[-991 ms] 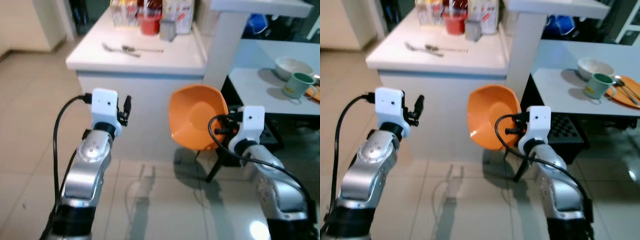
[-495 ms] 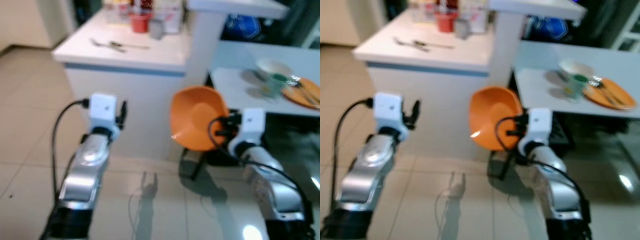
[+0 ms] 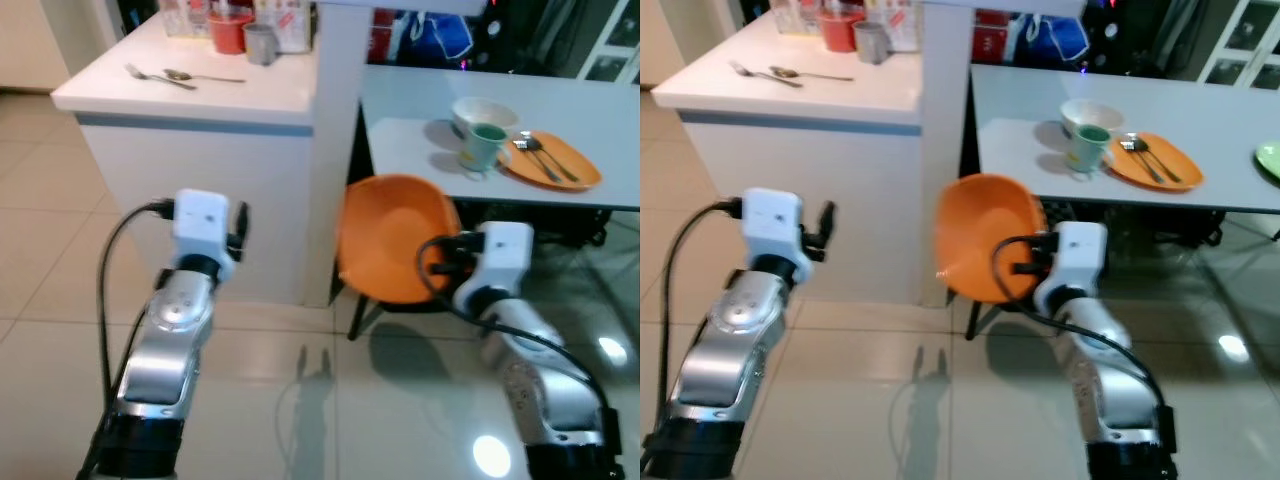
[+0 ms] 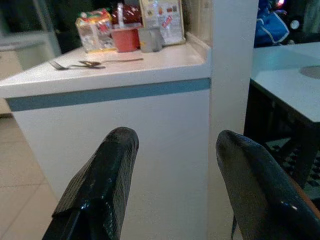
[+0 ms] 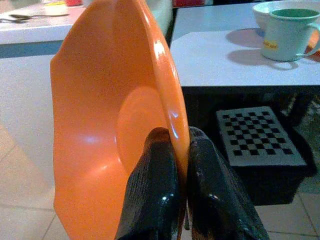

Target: Setting the table

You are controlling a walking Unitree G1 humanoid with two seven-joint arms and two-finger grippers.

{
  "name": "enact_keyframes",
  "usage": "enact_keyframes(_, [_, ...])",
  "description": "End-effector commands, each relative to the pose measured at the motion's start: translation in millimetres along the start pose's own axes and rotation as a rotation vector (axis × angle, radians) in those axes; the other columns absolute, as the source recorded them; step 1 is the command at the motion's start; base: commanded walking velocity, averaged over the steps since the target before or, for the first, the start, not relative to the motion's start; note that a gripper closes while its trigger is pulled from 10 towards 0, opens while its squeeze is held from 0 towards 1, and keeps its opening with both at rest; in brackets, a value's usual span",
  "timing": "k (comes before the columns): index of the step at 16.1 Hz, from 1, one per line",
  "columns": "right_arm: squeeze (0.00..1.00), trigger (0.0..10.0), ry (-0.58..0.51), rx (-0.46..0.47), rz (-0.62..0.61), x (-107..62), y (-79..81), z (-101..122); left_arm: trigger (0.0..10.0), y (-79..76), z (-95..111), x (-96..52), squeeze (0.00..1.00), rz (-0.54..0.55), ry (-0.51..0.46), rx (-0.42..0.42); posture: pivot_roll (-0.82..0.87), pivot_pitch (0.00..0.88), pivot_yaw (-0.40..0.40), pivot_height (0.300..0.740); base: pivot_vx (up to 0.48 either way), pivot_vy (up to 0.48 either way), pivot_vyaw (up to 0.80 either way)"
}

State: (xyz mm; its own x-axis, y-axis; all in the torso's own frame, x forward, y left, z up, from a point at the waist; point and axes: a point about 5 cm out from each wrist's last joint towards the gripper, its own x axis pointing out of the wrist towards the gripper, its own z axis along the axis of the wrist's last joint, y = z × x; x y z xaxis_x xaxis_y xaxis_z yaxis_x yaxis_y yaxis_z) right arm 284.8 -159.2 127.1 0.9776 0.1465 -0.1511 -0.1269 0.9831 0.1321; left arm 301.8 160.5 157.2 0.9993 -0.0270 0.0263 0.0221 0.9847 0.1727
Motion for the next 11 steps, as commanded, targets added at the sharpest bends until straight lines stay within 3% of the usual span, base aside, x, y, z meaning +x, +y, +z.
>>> enact_keyframes(1, [0.00, 10.0, -0.056, -0.010, -0.022, -1.8, -8.3, 13.0, 10.0, -6.6, 2.8, 0.9, 0.00, -0.015, -0.013, 0.000, -0.03, 0.000, -0.026, 0.740, 0.000, -0.375, 0.00])
enact_keyframes(3, [0.00, 10.0, -0.068, -0.050, -0.028, -2.1, -10.0, 13.7, 10.0, -6.3, 3.0, 1.0, 0.00, -0.012, -0.016, 0.000, -0.02, 0.000, -0.029, 0.740, 0.000, -0.377, 0.00])
enact_keyframes(11, [0.00, 10.0, -0.075, -0.063, -0.037, -2.2, -13.0, 14.4, 10.0, -4.6, 3.5, 2.8, 0.00, -0.002, -0.020, -0.001, -0.03, 0.000, -0.031, 0.740, 0.000, -0.383, 0.00])
